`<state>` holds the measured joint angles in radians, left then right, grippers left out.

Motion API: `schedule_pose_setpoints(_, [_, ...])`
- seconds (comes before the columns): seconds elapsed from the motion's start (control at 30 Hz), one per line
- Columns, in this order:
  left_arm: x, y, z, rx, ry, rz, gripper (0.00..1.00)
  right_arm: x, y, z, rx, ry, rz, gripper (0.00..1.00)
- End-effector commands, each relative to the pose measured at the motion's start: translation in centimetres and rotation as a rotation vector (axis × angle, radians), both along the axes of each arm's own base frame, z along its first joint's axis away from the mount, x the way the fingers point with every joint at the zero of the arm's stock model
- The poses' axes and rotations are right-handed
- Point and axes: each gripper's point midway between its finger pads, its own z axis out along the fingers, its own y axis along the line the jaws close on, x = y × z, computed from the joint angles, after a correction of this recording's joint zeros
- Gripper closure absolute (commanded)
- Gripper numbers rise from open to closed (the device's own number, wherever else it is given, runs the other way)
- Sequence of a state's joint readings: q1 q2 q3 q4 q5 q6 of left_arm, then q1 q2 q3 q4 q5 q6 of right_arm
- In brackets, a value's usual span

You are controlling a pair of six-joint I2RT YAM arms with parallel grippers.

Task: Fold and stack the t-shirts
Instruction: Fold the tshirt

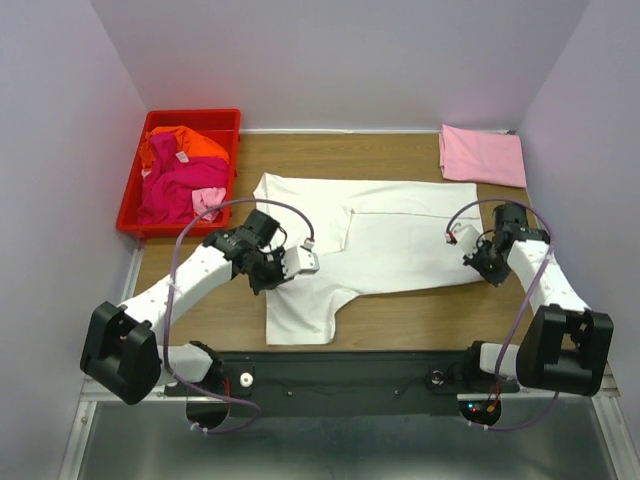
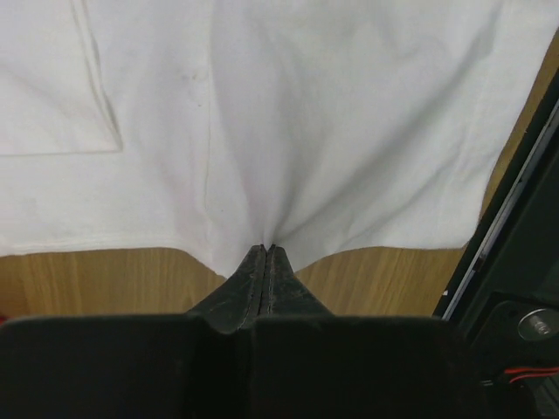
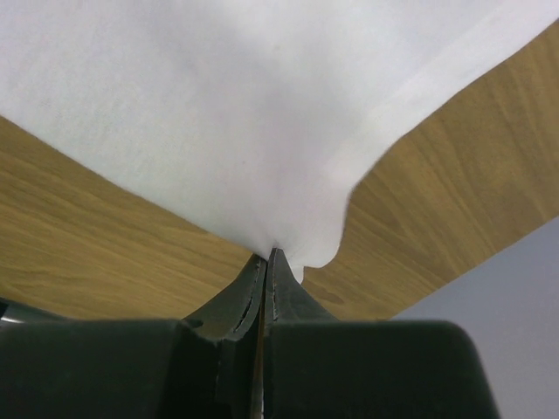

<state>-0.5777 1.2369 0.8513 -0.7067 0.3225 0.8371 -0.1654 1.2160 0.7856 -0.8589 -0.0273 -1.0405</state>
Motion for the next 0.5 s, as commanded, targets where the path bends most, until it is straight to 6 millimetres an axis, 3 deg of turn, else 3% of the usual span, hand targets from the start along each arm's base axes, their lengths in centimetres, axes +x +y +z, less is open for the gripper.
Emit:
schedule_pose_setpoints(0.0, [3.0, 0.3, 2.6, -0.042, -0.024, 0.034, 1.00, 3.3, -0.8, 2.1, 0.004, -0.050, 0.015, 0.99])
schedule_pose_setpoints(0.2, [7.8, 0.5, 5.0, -0.083, -0.079, 0.076, 1.00, 6.8, -1.2, 2.7, 0.021, -0.052, 0.032, 0.99])
schedule_pose_setpoints(0.47, [13.4, 0.2, 5.9, -0.131, -0.073, 0.111, 1.00, 11.3, -1.8, 3.0, 0.032, -0.063, 0.046, 1.00])
